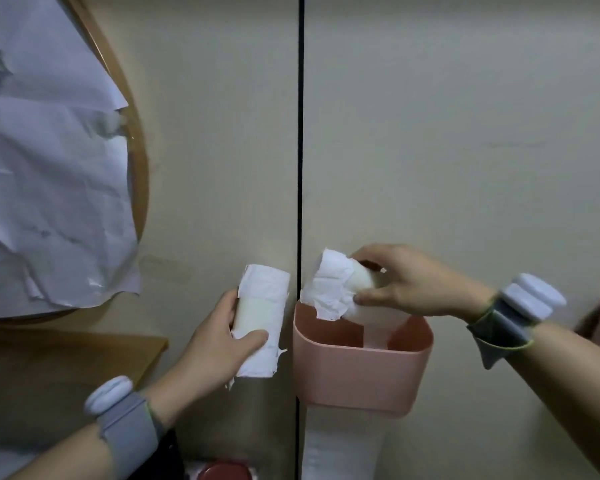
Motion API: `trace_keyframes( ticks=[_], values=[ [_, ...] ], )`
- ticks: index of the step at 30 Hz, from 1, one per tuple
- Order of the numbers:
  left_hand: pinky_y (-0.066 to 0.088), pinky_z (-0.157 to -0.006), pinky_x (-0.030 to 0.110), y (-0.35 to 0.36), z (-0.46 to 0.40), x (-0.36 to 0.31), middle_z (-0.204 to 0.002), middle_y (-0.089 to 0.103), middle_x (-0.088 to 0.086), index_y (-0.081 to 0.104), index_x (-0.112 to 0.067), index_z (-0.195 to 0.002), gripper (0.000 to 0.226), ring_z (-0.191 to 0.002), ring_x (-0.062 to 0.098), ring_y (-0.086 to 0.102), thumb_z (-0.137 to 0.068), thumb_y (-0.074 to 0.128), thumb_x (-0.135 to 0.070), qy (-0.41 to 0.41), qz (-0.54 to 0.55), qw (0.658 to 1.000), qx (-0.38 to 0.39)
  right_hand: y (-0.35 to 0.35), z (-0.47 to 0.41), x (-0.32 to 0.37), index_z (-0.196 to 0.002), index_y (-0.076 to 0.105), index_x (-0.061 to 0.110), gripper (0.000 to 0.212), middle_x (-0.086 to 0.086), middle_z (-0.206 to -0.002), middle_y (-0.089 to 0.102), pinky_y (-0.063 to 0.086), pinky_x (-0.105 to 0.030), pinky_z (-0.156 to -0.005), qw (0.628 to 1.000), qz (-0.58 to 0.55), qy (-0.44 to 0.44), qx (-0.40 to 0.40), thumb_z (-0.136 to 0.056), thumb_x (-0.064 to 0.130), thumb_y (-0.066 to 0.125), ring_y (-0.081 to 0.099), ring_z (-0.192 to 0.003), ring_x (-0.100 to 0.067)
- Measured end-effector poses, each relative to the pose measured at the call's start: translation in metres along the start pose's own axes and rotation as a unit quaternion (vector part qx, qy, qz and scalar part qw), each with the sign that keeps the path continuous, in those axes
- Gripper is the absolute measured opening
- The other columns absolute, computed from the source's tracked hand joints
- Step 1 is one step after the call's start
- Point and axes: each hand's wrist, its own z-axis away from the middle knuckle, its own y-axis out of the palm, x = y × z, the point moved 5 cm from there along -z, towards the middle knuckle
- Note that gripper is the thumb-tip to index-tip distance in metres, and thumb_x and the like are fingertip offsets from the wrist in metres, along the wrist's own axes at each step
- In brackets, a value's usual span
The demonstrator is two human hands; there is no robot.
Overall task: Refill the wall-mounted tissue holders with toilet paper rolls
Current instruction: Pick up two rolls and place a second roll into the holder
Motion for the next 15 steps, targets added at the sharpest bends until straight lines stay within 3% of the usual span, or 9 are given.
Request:
trace_keyframes(
  ticks=[2,5,8,13,15],
  values=[
    [0.057,-0.074,0.019,0.003,0.002,-0.002,-0.106,0.063,-0.03,0.045,-0.04,-0.12,0.048,-0.09,-0.013,0.065,-0.088,0.07,-0.016,-0.006,-0.003,1.0,0.006,0.017,-0.001,-0.004,-0.115,0.06,0.025,0.041,0.005,-0.105,0.065,0.049,-0.035,-0.08,0.996,0.077,-0.03,0.027,-0.08,0.044,0.07,0.06,-0.094,-0.019],
    [0.059,-0.082,0.028,0.007,0.005,-0.004,-0.112,0.064,-0.025,0.046,-0.036,-0.125,0.048,-0.095,-0.006,0.067,-0.089,0.069,-0.015,-0.016,-0.003,1.0,0.013,0.036,-0.004,-0.005,-0.118,0.056,0.025,0.043,0.004,-0.11,0.061,0.046,-0.033,-0.077,0.971,0.214,-0.1,0.044,-0.084,0.051,0.059,0.058,-0.101,-0.02],
    [0.057,-0.091,0.04,0.007,0.008,-0.005,-0.12,0.067,-0.014,0.048,-0.029,-0.129,0.049,-0.105,0.007,0.067,-0.088,0.068,-0.012,-0.012,-0.001,1.0,0.017,0.05,-0.007,0.0,-0.114,0.054,0.024,0.04,0.004,-0.108,0.057,0.039,-0.032,-0.07,0.954,0.25,-0.153,0.071,-0.086,0.053,0.053,0.054,-0.101,-0.019],
    [0.056,-0.084,0.034,0.002,0.011,-0.002,-0.111,0.07,-0.016,0.051,-0.032,-0.121,0.048,-0.099,0.006,0.068,-0.076,0.067,-0.028,0.002,-0.007,1.0,0.021,0.073,-0.009,0.005,-0.109,0.055,0.02,0.035,0.0,-0.116,0.047,0.05,-0.041,-0.076,0.932,0.284,-0.18,0.134,-0.086,0.047,0.053,0.051,-0.101,-0.021],
    [0.057,-0.088,0.04,-0.001,0.013,0.003,-0.112,0.07,-0.015,0.05,-0.033,-0.124,0.052,-0.101,0.008,0.068,-0.073,0.065,-0.03,0.002,-0.008,1.0,0.023,0.081,-0.01,0.003,-0.111,0.054,0.019,0.031,-0.001,-0.118,0.051,0.049,-0.04,-0.077,0.929,0.284,-0.185,0.148,-0.09,0.041,0.051,0.054,-0.102,-0.023]
  ],
)
